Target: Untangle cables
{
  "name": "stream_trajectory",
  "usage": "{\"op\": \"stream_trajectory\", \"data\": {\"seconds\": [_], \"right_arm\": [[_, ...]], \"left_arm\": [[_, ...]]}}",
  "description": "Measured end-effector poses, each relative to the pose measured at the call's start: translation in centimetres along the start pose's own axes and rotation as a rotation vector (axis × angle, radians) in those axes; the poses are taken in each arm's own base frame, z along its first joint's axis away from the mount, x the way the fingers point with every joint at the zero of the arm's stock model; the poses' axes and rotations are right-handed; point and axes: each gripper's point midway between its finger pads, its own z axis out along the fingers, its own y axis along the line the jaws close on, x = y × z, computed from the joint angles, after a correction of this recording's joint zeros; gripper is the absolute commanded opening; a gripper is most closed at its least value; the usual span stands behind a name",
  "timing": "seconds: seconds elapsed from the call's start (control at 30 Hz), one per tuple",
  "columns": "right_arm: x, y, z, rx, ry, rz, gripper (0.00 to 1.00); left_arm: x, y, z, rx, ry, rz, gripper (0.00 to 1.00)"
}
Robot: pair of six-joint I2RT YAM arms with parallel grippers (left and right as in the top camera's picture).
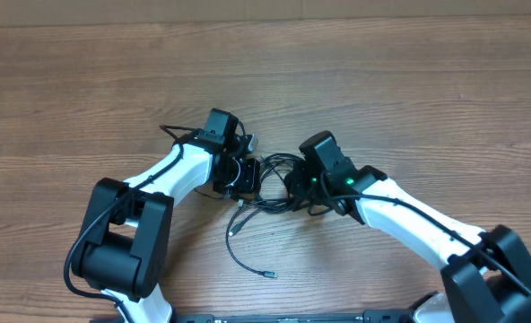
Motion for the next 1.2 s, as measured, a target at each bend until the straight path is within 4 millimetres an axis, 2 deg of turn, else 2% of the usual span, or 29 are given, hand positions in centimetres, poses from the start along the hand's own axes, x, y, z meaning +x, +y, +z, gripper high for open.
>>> {"op": "stream_trajectory", "data": {"seconds": [0.07,0.13,0.3,0.53,0.97,1.1,1.13,1.2], "right_arm": [[0.0,-0.1,0.8,0.003,0.006,0.0,0.28],[0.2,-0.2,1.6,0.005,0.015,-0.001,0.28],[0.8,-0.4,3.2,0.002,0.052,-0.001,0.28],[1.1,-0.3,3.2,-0.006,0.065,-0.001,0.29],[1.7,-0.9,4.5,0.009,0.099,0.08,0.29],[1.9,-0.7,4.4,0.003,0.109,0.096,0.28],[1.9,-0.7,4.5,0.003,0.11,0.099,0.25],[2.0,-0.7,4.5,0.004,0.113,0.104,0.11]], "left_arm": [[-0.1,-0.1,0.0,0.006,-0.005,0.002,0.37],[-0.2,-0.2,0.0,0.011,-0.007,-0.003,0.44],[-0.4,-0.2,0.0,0.01,-0.013,0.005,0.45],[-0.8,-0.1,0.0,-0.01,-0.033,0.018,0.45],[-1.1,-0.6,0.5,-0.043,-0.055,0.061,0.34],[-1.1,-0.4,0.5,-0.055,-0.057,0.061,0.16],[-1.1,-0.3,0.5,-0.059,-0.057,0.054,0.14],[-1.0,-0.2,0.6,-0.064,-0.056,0.054,0.13]]}}
